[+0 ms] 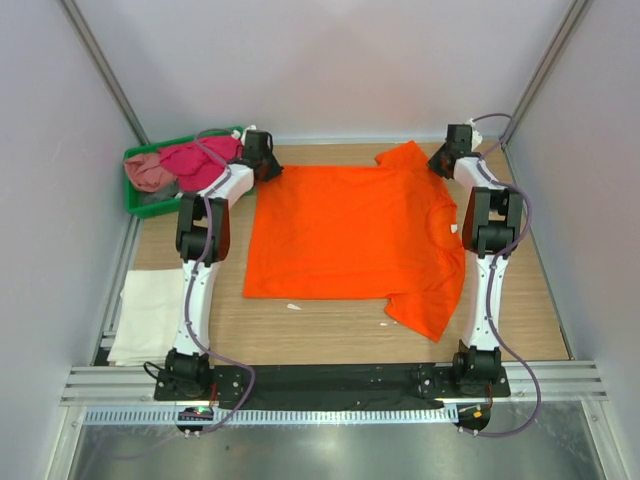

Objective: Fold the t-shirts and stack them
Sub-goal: Flatten the tshirt out, then fold the tshirt

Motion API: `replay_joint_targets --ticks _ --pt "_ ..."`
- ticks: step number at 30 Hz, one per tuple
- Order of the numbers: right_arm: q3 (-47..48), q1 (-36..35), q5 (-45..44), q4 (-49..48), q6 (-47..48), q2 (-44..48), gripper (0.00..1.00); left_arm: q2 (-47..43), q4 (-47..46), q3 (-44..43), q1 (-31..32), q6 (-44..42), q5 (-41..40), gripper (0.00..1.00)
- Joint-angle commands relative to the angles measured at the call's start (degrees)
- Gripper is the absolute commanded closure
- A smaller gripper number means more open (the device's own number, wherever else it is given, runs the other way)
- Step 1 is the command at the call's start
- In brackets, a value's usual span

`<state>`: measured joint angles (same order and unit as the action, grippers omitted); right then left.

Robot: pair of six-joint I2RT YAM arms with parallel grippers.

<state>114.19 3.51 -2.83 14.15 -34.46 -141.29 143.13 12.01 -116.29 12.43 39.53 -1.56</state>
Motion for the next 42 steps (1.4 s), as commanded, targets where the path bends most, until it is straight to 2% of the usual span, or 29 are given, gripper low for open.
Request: replay_joint_targets --ticks 1,5,7,8,9,11,12,13,15,19,22,24,27,28,30,31,32,34,35,36,38,40,42 --pt "3.7 2.7 -4.5 7.4 -2.5 -4.2 0.99 3.0 10.3 -5.2 -2.1 2.4 -3.5 0.92" --pt "15.0 3.5 -4.0 15.7 -2.0 -9.6 0.99 9.1 15.1 -13.2 -3.3 2.7 0.6 0.95" --pt "15.7 3.5 -3.4 16.2 -2.1 -9.8 0.99 9.9 14.9 -15.7 -3.2 0.9 3.0 0.92" --pt "15.1 3.5 -2.9 15.9 -2.5 -9.4 0.99 9.3 14.8 -15.9 -3.1 0.2 3.0 0.89" --pt "15.0 3.5 -2.4 14.9 -2.6 -9.1 0.98 8.5 14.4 -15.6 -3.1 -0.2 3.4 0.8" --pt "15.9 3.3 -1.0 14.6 -2.5 -8.2 0.95 6.4 12.0 -14.0 -3.1 -0.4 4.5 0.7" --pt "16.6 3.3 -0.4 14.8 -2.4 -7.9 0.93 4.4 11.5 -13.8 -3.1 -0.3 5.2 0.59" --pt "17.4 3.3 -0.2 15.5 -2.2 -7.5 0.91 3.1 10.6 -13.9 -3.0 -0.4 6.7 0.55" --pt "20.6 3.3 0.2 18.0 -1.5 -5.8 0.83 -0.6 10.6 -14.4 -2.5 -1.2 7.3 0.45" --pt "22.8 3.3 -1.6 22.3 -0.8 0.6 0.69 -9.4 11.4 -12.2 -1.8 -1.8 7.9 0.36" --pt "22.0 3.2 -7.4 29.8 0.3 7.7 0.58 -17.6 11.5 -6.5 -1.0 -1.7 9.6 0.34" --pt "17.8 3.1 -9.4 34.4 0.7 14.4 0.53 -21.3 11.4 -0.3 -0.3 -1.6 12.0 0.34" --pt "4.2 2.5 -8.3 35.9 1.8 23.4 0.5 -29.6 12.3 8.2 1.1 -1.9 15.3 0.36" --pt "-4.6 2.3 -7.6 35.7 1.8 30.5 0.5 -31.8 12.6 14.4 1.5 -2.3 16.1 0.37" --pt "-13.9 1.5 -6.0 33.0 1.6 37.3 0.49 -39.4 13.0 22.4 2.7 -2.4 16.9 0.42" --pt "-18.1 0.9 -5.3 32.7 1.7 44.1 0.48 -41.9 12.8 30.6 3.0 -2.1 17.2 0.44" --pt "-25.1 0.0 -5.3 32.8 2.3 46.8 0.48 -47.7 12.9 34.3 3.6 -1.8 16.9 0.5" --pt "-31.4 -3.4 -5.1 33.9 3.0 52.5 0.48 -54.1 12.3 42.6 3.8 0.1 16.7 0.53" --pt "-37.7 -5.4 -4.6 34.6 2.0 57.9 0.48 -56.9 11.7 49.3 3.8 0.5 16.5 0.53" --pt "-41.0 -6.6 -4.0 35.3 1.0 60.8 0.48 -62.8 11.7 52.8 3.7 0.6 16.1 0.53" --pt "-51.5 -10.0 -1.4 35.4 -2.0 69.4 0.48 -67.3 12.8 59.1 3.3 0.4 15.6 0.53" --pt "-59.6 -12.5 -0.8 36.8 -7.5 74.8 0.48 -72.5 15.3 62.1 3.0 0.7 16.3 0.48" --pt "-63.7 -13.6 -0.9 39.2 -12.2 81.7 0.48 -75.9 17.2 66.4 2.5 1.9 17.0 0.42"
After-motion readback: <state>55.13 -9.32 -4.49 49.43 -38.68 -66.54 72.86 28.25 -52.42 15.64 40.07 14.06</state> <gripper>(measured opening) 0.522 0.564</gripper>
